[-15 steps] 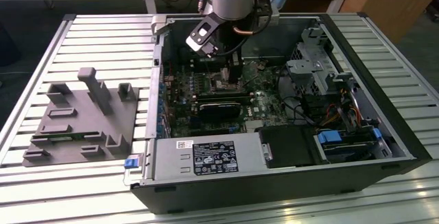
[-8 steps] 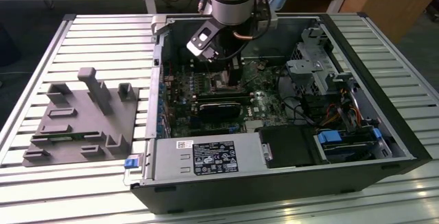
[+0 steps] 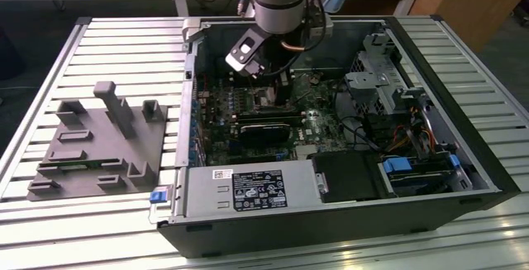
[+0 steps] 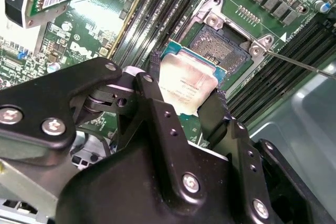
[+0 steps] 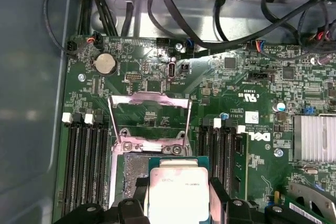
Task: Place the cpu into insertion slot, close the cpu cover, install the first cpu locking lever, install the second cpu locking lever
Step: 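Place the cpu into insertion slot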
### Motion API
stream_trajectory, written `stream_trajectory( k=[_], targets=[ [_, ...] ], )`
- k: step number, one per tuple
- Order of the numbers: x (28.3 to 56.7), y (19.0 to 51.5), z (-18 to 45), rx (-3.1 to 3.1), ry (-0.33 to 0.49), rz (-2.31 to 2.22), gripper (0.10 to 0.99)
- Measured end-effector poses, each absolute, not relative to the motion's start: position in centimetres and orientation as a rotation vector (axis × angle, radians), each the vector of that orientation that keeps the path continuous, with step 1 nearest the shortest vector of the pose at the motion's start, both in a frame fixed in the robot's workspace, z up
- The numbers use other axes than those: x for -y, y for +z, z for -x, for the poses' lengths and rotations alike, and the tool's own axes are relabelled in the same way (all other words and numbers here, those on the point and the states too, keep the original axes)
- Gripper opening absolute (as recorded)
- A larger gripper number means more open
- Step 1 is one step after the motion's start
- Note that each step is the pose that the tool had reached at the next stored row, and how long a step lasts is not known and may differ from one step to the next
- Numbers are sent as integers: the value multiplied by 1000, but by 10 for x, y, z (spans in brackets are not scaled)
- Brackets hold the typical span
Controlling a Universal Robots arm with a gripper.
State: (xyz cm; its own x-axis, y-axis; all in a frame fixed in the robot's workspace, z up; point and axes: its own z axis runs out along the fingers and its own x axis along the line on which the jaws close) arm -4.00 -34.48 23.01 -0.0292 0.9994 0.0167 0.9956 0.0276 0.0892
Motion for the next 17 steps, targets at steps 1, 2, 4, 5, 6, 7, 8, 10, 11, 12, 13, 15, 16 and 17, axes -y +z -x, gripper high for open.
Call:
stream_trajectory(
  k=[1, 2, 4, 5, 6, 7, 8, 10, 11, 12, 13, 15, 16, 17],
  targets=[
    [344, 229, 40, -2215, 116, -2153, 537],
    [344, 228, 41, -2215, 115, -2152, 537],
    [342, 227, 41, -2214, 114, -2151, 537],
    [341, 226, 41, -2214, 113, -2151, 537],
    [339, 225, 42, -2213, 111, -2150, 537],
    [338, 224, 42, -2213, 110, -2150, 537],
    [337, 223, 42, -2212, 109, -2149, 537],
    [335, 221, 42, -2211, 106, -2148, 537],
    [335, 220, 42, -2211, 104, -2147, 537],
    [334, 219, 43, -2210, 103, -2147, 537],
    [333, 218, 43, -2210, 102, -2146, 537],
    [333, 216, 44, -2209, 101, -2146, 537],
    [333, 216, 45, -2208, 100, -2146, 537],
    [332, 215, 45, -2204, 100, -2150, 537]
  ],
)
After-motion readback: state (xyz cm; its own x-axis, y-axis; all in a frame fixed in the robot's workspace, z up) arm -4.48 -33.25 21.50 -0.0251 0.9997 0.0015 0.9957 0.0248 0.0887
